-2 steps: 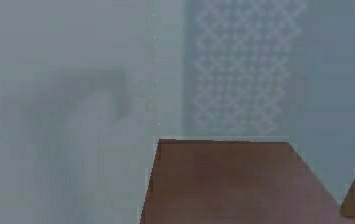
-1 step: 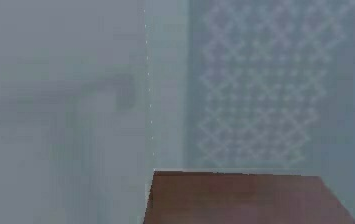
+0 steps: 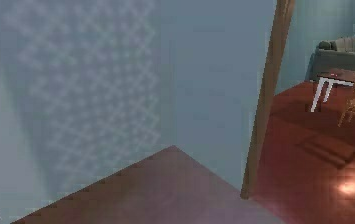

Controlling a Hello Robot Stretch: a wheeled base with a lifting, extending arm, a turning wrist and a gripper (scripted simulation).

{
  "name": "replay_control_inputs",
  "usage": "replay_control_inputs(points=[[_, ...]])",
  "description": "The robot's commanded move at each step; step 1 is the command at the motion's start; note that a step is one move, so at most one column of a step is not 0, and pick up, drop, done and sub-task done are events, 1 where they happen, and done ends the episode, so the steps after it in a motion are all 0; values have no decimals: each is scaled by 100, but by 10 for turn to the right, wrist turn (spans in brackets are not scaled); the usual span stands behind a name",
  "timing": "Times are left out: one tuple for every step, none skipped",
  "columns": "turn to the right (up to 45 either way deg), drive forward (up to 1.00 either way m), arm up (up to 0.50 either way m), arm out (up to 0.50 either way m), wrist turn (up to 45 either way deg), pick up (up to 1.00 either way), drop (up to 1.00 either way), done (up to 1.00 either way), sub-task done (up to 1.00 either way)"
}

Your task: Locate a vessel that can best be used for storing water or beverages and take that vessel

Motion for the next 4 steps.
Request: replay_control_inputs(points=[[0, 20, 0, 0, 0, 0, 0, 0, 0], [450, 0, 0, 0, 0, 0, 0, 0, 0], [60, 0, 0, 0, 0, 0, 0, 0, 0], [0, 55, 0, 0, 0, 0, 0, 0, 0]])
